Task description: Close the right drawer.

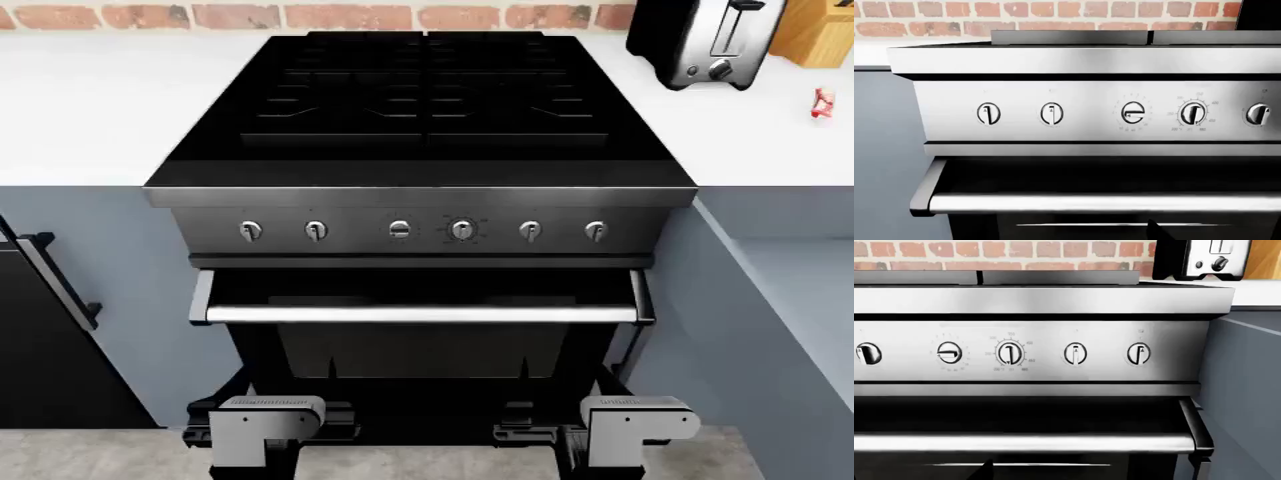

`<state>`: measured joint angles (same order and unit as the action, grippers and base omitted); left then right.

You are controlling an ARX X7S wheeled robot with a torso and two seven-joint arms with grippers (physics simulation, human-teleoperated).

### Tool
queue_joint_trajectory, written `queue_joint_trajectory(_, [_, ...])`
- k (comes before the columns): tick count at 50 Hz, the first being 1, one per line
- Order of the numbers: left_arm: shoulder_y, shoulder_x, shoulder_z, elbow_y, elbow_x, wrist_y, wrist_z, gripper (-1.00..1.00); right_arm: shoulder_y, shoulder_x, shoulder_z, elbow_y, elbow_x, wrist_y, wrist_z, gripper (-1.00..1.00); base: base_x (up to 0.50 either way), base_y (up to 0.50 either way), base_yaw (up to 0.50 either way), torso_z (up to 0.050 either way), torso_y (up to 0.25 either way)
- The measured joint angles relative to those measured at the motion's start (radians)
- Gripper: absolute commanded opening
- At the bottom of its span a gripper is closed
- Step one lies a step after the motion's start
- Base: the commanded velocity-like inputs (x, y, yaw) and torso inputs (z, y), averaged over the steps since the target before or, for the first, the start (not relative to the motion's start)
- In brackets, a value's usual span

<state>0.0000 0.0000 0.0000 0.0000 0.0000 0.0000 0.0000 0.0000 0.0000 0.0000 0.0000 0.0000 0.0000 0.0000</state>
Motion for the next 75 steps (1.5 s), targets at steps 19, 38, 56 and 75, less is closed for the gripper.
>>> queue_joint_trajectory(19, [-0.004,-0.039,0.047,-0.009,-0.026,0.005,-0.053,1.00,0.011,0.032,-0.036,-0.007,0.057,0.033,0.052,1.00,0.00,0.00,0.00,0.000,0.000])
queue_joint_trajectory(38, [0.010,-0.085,0.088,0.241,-0.028,-0.225,-0.105,1.00,0.026,0.065,-0.097,-0.206,0.080,0.212,0.113,1.00,0.00,0.00,0.00,0.000,0.000])
queue_joint_trajectory(56, [-0.487,-0.130,-0.011,0.798,-0.411,-1.175,-0.384,1.00,0.342,0.077,-0.094,-0.713,0.170,0.958,0.156,1.00,0.00,0.00,0.00,0.000,0.000])
queue_joint_trajectory(75, [-1.150,-0.391,0.008,0.571,-1.695,-1.373,-1.300,1.00,0.967,0.301,0.052,-0.703,1.313,1.425,1.044,1.00,0.00,0.00,0.00,0.000,0.000])
